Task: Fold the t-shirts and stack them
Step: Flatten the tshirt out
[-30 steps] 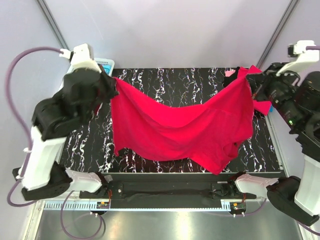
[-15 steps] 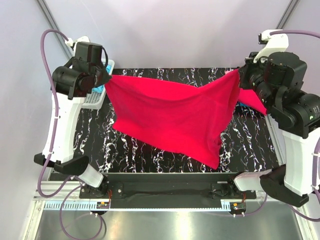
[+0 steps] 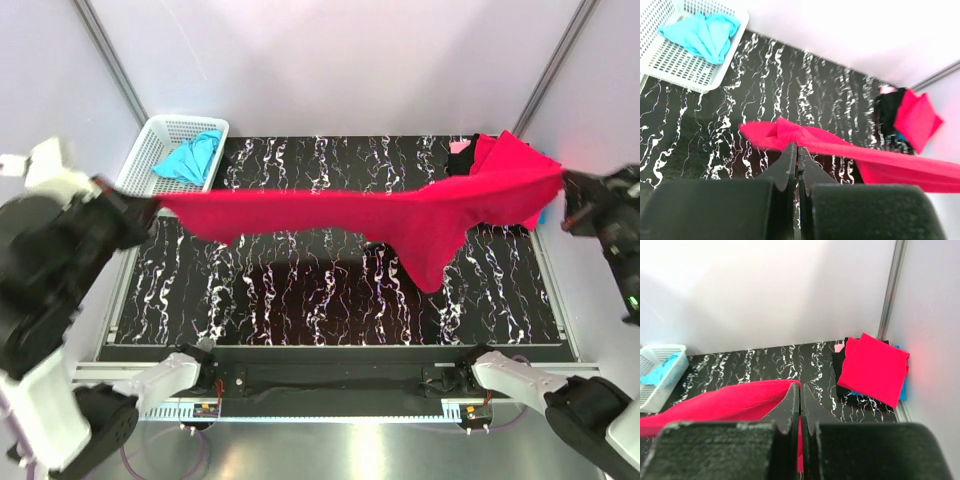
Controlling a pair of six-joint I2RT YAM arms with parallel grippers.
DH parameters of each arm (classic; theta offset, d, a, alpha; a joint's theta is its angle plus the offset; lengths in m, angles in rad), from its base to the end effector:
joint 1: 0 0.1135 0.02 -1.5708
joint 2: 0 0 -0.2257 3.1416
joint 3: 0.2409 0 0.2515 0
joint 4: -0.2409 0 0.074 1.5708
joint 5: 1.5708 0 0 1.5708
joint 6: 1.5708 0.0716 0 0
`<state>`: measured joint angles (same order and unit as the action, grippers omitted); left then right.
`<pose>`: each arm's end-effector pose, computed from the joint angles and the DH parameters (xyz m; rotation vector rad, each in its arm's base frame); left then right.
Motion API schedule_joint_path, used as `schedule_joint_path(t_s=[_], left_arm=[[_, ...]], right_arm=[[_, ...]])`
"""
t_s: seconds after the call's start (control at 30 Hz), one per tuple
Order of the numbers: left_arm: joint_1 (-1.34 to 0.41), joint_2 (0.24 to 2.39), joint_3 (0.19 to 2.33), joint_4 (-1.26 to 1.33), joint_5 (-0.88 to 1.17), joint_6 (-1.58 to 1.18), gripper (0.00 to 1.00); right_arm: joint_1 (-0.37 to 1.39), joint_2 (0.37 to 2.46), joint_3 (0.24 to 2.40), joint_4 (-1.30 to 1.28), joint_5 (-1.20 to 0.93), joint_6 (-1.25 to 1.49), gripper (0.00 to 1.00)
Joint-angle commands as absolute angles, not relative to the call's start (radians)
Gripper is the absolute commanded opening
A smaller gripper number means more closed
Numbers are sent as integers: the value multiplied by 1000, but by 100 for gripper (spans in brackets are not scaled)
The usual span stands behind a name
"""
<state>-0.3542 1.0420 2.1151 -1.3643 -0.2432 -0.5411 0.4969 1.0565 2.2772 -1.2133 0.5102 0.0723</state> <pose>0.1068 -0.0211 0.5104 -0.3427 1.8402 -0.3952 0.0807 0.0040 0.5610 0.0698 1.5630 0.0493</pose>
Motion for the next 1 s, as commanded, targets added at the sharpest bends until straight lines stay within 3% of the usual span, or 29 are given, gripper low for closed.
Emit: schedule_joint_path(t_s=[0.0,0.23,0.53,0.73,0.97], left_arm=[[-350,994,2079,-1404,-238,-514,0],[-350,1018,2086,-1407,-265,-511,0],[-350,1195,2040,-1296,-337,-540,0],[-350,1243,2144,-1315,-318,-540,0],[-350,1152,2151,-1370,-281,-548,0]], right_arm=[[495,1042,2298,-1218,499,66,0],[497,1063,2316,-1200,509,41,0],[495,1130,2046,-1017,509,38,0],[495,1147,2138,-1054,474,57,0],[495,1140,2321,-1183,439,67,0]])
